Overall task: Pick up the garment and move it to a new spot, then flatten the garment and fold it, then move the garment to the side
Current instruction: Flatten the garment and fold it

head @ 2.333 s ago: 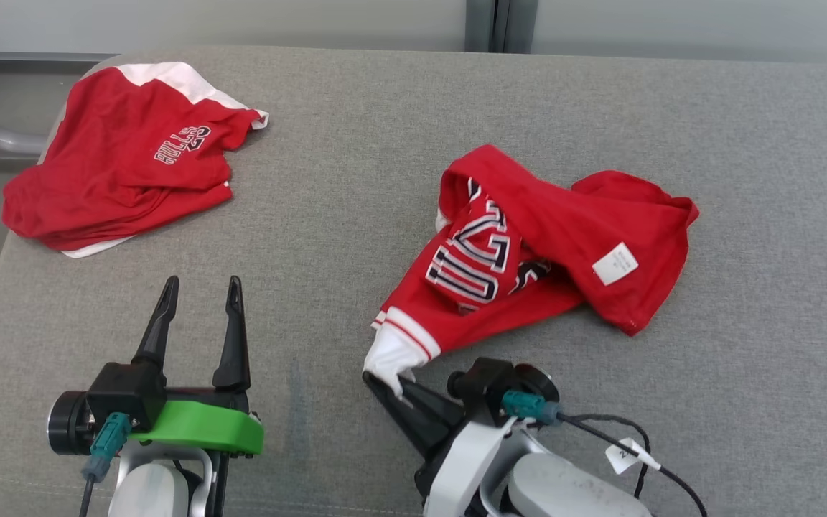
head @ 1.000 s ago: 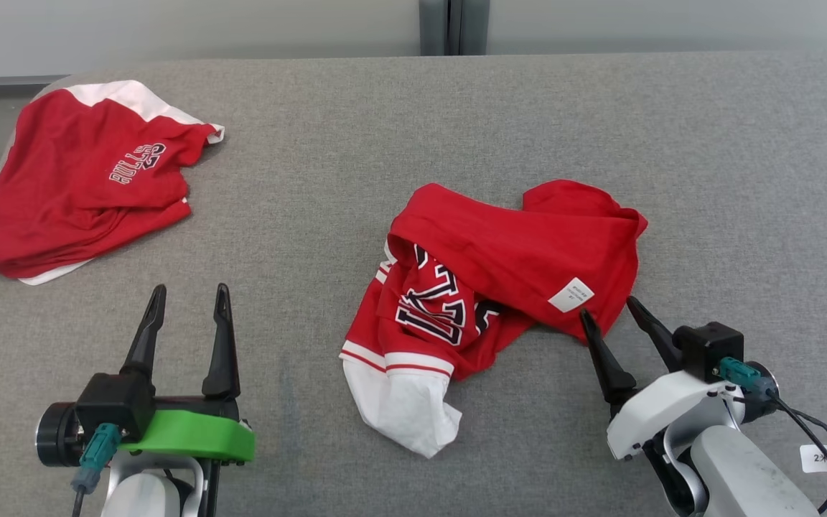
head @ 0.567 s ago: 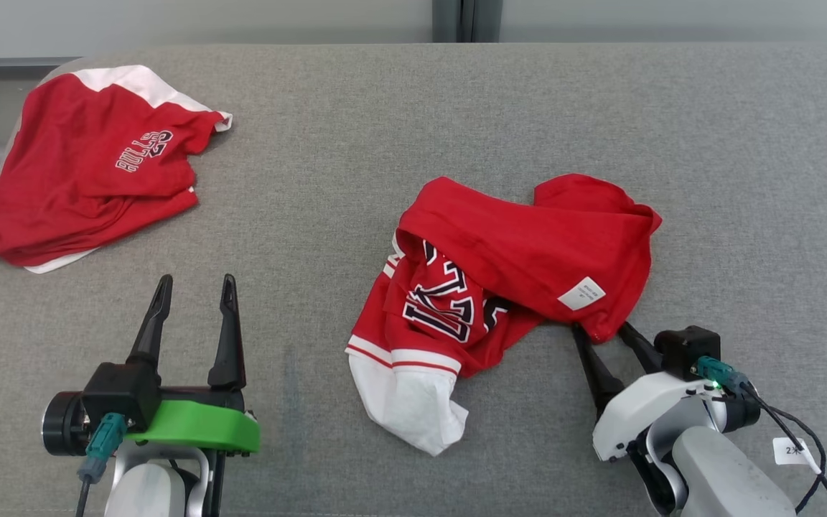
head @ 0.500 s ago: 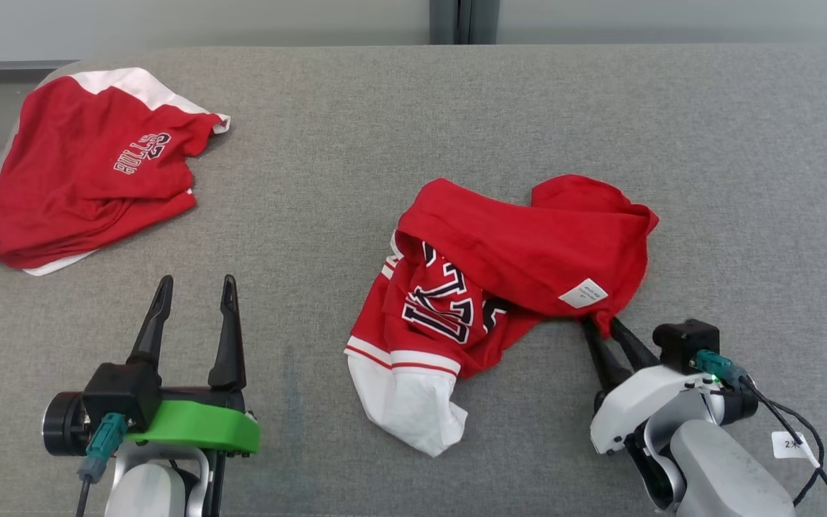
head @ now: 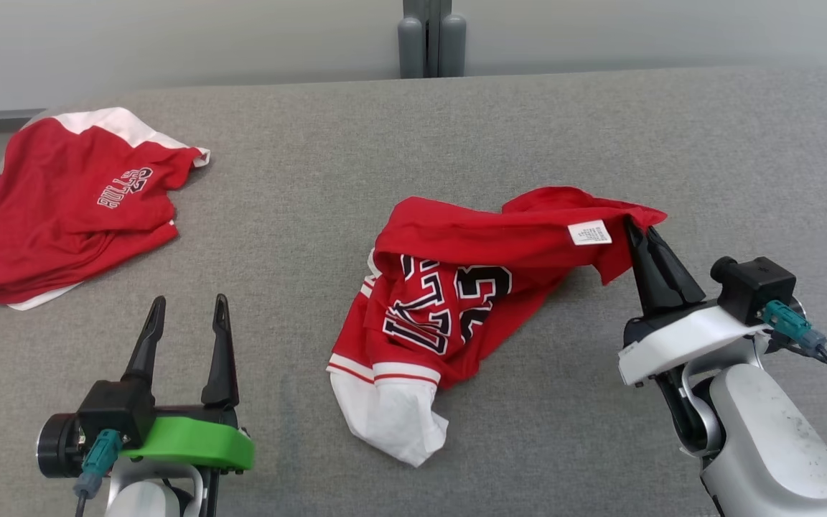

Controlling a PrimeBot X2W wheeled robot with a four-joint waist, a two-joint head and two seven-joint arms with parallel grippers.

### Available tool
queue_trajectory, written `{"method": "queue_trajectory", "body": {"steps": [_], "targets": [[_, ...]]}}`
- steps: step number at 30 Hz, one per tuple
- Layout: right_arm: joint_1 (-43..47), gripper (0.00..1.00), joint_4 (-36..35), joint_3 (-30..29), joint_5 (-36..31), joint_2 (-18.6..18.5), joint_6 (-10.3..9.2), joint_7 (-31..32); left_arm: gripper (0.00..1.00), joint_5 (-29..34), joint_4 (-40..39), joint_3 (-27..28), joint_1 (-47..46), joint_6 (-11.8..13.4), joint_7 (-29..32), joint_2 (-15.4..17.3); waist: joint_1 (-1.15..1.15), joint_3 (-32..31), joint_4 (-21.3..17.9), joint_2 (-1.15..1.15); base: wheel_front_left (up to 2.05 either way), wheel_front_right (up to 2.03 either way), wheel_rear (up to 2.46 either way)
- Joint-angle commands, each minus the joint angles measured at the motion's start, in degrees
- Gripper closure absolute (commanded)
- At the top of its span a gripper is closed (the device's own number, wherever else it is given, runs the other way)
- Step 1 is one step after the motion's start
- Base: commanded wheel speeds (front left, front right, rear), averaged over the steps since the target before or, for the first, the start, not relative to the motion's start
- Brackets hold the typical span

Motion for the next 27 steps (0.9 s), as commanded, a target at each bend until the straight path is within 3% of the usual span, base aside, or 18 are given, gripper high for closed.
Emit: {"method": "queue_trajectory", "body": {"steps": [1,10,19,27], "targets": [[0.9,1.00,-2.0,-0.3,-0.7,-0.4,-0.08,0.0,0.00,0.7,0.0,0.3,1.0,-0.1,0.0,0.1,0.00,-1.4,-1.2,0.00,0.00,0.00,0.00],[2.4,1.00,-14.8,-0.3,-1.1,-1.4,-0.08,0.5,0.00,0.5,-0.2,0.7,2.5,0.2,0.0,0.1,0.00,-3.2,-3.1,0.00,0.00,0.00,0.00],[1.7,1.00,-29.0,-2.2,-1.8,-2.1,-0.08,6.8,0.00,0.0,-0.5,0.2,2.8,0.5,0.0,0.1,0.00,-3.3,-3.7,0.00,0.00,0.00,0.00],[-0.4,1.00,-27.0,-3.0,-2.2,-2.4,-0.08,9.4,0.00,-1.3,-0.6,-1.5,1.6,1.2,0.0,0.1,0.00,-2.1,-1.3,0.00,0.00,0.00,0.00]]}}
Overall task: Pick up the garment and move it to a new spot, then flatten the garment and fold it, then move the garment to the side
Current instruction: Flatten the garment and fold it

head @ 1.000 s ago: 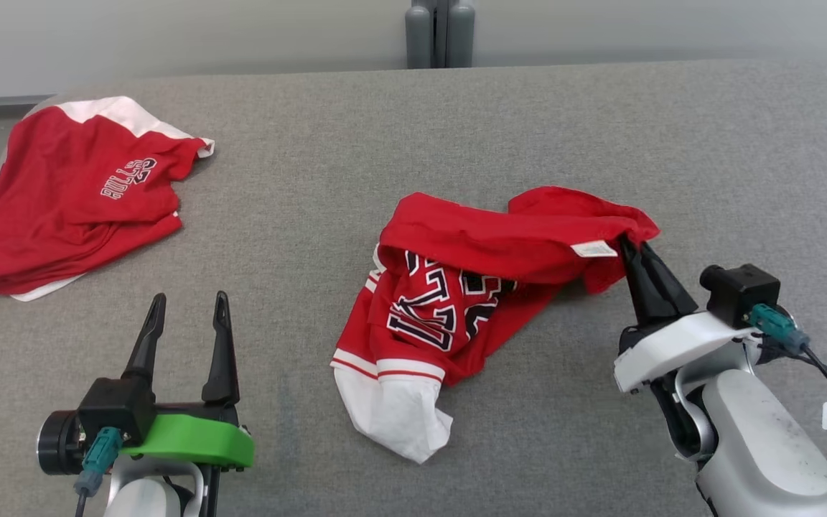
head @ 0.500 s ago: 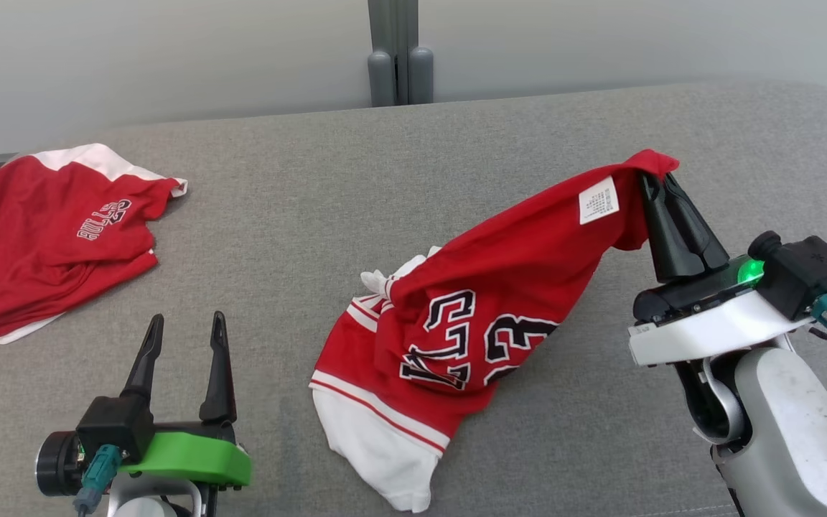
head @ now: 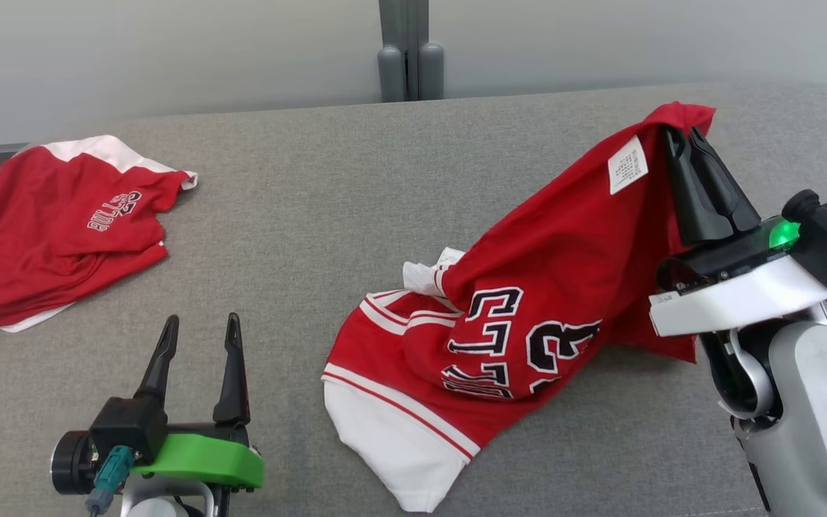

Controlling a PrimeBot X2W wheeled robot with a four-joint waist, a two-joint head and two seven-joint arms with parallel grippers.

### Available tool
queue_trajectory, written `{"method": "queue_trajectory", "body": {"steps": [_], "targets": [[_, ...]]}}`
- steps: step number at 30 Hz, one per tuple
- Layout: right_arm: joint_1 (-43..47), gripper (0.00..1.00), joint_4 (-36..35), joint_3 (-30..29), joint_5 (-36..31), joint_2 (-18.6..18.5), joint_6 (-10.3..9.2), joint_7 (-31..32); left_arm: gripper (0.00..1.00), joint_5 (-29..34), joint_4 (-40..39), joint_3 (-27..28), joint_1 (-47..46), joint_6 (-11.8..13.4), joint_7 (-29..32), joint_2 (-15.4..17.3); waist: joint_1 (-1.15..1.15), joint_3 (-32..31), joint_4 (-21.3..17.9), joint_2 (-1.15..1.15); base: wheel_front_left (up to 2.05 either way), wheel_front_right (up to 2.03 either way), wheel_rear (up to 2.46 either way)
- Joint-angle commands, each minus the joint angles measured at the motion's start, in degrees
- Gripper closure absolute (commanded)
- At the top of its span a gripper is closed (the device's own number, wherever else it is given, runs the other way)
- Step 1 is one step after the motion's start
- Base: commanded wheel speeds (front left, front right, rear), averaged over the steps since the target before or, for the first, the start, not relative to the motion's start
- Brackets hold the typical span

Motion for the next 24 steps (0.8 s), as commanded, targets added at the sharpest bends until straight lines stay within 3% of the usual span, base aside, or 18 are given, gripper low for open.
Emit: {"method": "queue_trajectory", "body": {"steps": [1,7,21,22,23,24], "targets": [[-1.5,1.00,0.9,0.1,-0.5,-0.5,-0.08,0.0,0.00,-0.3,-0.1,-0.1,-1.0,0.3,0.0,0.1,0.00,0.9,1.0,0.00,0.00,0.00,0.00],[-8.1,1.00,11.4,0.9,-1.5,-1.6,-0.08,-1.4,0.00,-0.9,0.2,-1.0,-2.4,0.3,0.0,0.1,0.00,2.9,3.1,0.00,0.00,0.00,0.00],[-30.7,1.00,49.3,4.7,-1.9,-2.7,-0.08,-7.8,0.00,-2.7,0.8,-5.1,-6.9,1.1,0.0,0.1,0.00,8.3,8.8,0.00,0.00,0.00,0.00],[-31.9,0.93,51.9,5.1,-2.2,-2.6,-0.08,-8.1,0.00,-2.9,0.8,-5.3,-7.1,1.2,0.0,0.1,0.00,8.6,9.0,0.00,0.00,0.00,0.00],[-33.1,0.28,54.5,5.4,-2.4,-2.4,-0.08,-8.3,0.00,-3.0,0.8,-5.5,-7.3,1.2,0.0,0.1,0.00,8.8,9.1,0.00,0.00,0.00,0.00],[-33.8,0.00,56.4,5.6,-2.4,-2.3,-0.08,-8.4,0.00,-3.1,0.9,-5.7,-7.4,1.3,0.0,0.1,0.00,9.0,9.2,0.00,0.00,0.00,0.00]]}}
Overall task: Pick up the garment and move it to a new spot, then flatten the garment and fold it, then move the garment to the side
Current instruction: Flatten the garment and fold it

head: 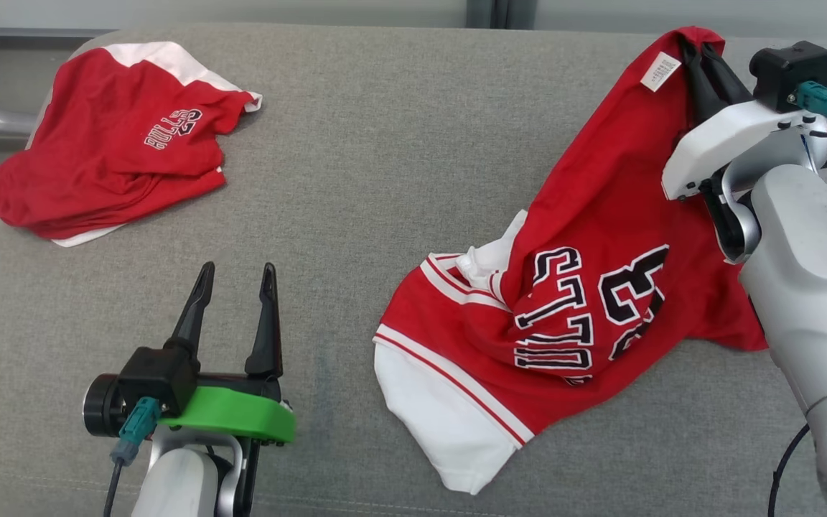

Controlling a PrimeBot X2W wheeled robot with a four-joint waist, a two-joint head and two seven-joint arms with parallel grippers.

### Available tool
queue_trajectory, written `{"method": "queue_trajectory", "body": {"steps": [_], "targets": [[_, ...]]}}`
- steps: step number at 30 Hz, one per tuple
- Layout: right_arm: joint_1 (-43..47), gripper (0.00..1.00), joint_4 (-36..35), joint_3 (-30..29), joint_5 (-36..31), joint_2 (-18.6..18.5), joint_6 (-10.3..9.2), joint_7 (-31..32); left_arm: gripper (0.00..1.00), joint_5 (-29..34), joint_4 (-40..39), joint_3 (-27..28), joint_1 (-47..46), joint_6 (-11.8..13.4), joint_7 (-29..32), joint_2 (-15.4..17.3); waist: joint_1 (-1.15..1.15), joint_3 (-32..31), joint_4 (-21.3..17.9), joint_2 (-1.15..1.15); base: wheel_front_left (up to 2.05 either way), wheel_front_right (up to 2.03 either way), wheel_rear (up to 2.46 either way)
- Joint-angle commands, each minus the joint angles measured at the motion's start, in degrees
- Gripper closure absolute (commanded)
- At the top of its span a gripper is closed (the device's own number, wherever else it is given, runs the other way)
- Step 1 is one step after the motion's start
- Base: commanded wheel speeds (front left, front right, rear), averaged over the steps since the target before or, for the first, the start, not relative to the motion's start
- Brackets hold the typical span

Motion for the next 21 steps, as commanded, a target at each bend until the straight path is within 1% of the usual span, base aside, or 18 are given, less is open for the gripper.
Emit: {"method": "queue_trajectory", "body": {"steps": [1,5,7,14,21], "targets": [[-1.2,0.00,2.4,0.4,-0.3,0.2,-0.08,-0.4,0.00,-0.1,0.0,-0.2,-1.0,0.3,0.0,0.1,0.00,1.0,0.9,0.00,0.00,0.00,0.00],[-3.3,0.00,6.9,1.6,0.4,0.7,-0.08,-1.0,0.00,0.0,0.2,-0.5,-1.6,0.6,0.0,0.1,0.00,1.1,0.6,0.00,0.00,0.00,0.00],[-3.4,0.00,7.0,2.2,0.8,0.9,-0.08,-1.2,0.00,0.3,0.3,0.0,-1.5,0.6,0.0,0.1,0.00,0.8,-0.1,0.00,0.00,0.00,0.00],[1.8,0.00,-3.0,0.3,2.3,0.0,-0.08,-1.1,0.00,1.7,0.3,2.3,0.3,0.3,0.0,0.1,0.00,-1.0,-3.3,0.00,0.00,0.00,0.00],[12.2,0.00,-16.4,-3.0,3.1,-0.3,-0.08,-1.1,0.00,2.9,0.2,4.4,1.5,-0.4,0.0,0.1,0.00,-3.2,-6.3,0.00,0.00,0.00,0.00]]}}
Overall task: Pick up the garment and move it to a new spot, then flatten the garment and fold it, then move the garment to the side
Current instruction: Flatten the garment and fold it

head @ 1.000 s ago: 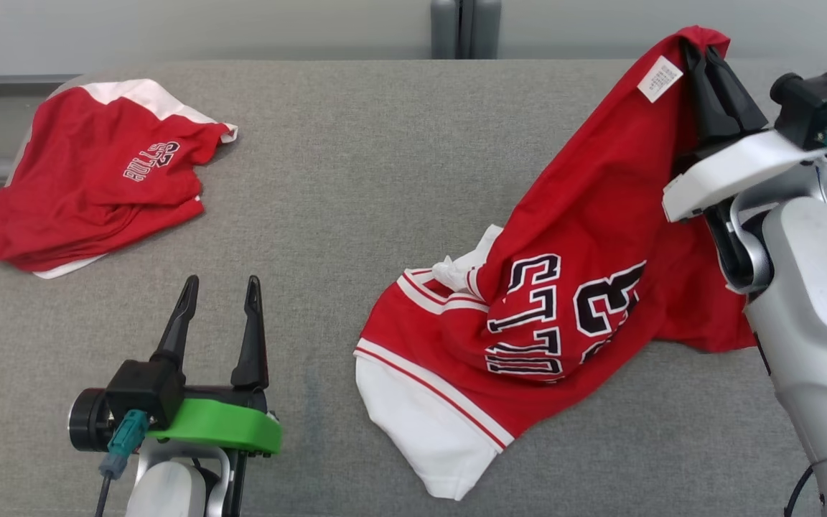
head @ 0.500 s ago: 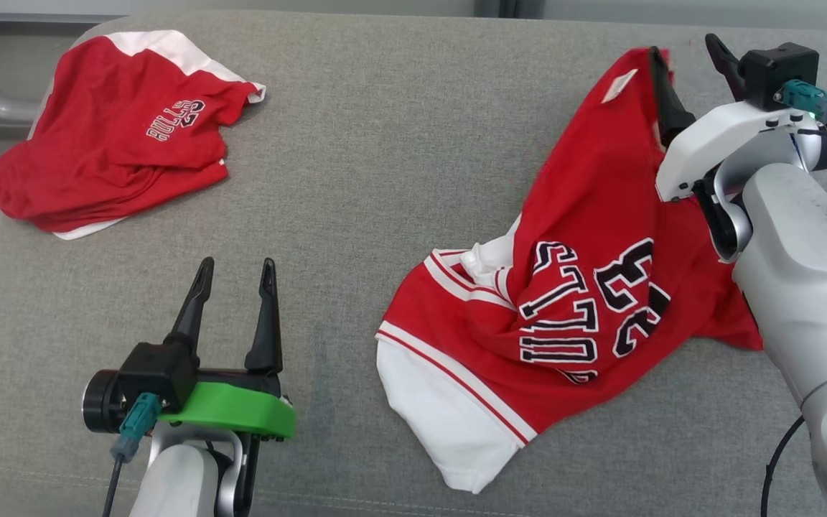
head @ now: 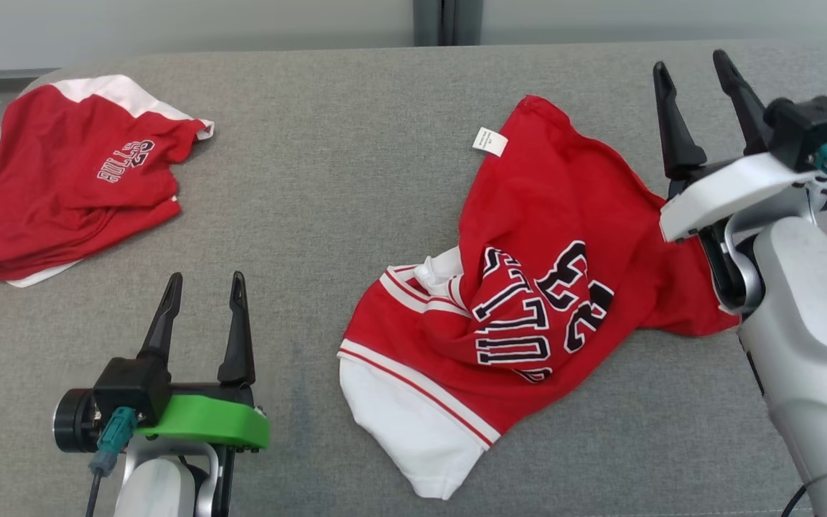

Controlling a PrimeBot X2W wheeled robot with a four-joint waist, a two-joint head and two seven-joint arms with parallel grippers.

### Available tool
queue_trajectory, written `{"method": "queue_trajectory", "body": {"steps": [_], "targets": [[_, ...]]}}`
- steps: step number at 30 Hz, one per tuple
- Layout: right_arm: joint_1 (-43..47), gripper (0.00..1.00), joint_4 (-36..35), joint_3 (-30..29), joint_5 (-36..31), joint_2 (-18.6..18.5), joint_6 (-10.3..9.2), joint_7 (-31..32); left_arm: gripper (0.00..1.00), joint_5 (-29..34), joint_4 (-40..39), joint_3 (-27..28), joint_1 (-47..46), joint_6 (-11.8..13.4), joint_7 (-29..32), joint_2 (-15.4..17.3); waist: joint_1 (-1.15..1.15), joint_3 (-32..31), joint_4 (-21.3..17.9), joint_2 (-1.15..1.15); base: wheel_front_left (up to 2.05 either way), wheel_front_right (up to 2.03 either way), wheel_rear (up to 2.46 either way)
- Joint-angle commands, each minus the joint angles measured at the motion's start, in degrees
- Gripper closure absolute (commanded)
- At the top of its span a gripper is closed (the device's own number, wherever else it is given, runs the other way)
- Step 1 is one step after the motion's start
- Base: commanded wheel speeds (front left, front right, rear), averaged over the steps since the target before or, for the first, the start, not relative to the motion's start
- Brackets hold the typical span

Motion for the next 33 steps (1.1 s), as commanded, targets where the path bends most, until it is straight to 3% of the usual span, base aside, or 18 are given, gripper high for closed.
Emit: {"method": "queue_trajectory", "body": {"steps": [1,17,26,33], "targets": [[2.6,0.00,-2.3,-0.7,0.9,0.3,-0.08,-0.2,0.00,0.4,-0.1,0.6,0.7,-0.3,0.0,0.1,0.00,-1.6,-1.8,0.00,0.00,0.00,0.00],[25.6,0.00,-21.4,-5.3,-0.6,3.7,-0.08,-0.2,0.00,2.6,0.0,3.2,2.3,-1.7,0.0,0.1,0.00,-4.0,-5.1,0.00,0.00,0.00,0.00],[36.1,0.00,-26.1,-9.2,-2.3,7.5,-0.08,-0.2,0.00,2.5,-0.1,4.3,3.3,-1.9,0.0,0.1,0.00,-4.8,-5.2,0.00,0.00,0.00,0.00],[36.2,0.00,-27.0,-8.4,-3.5,9.0,-0.08,-0.2,0.00,4.0,0.7,3.9,0.8,-2.7,0.0,0.8,0.00,-3.9,-7.0,0.00,0.00,0.00,0.00]]}}
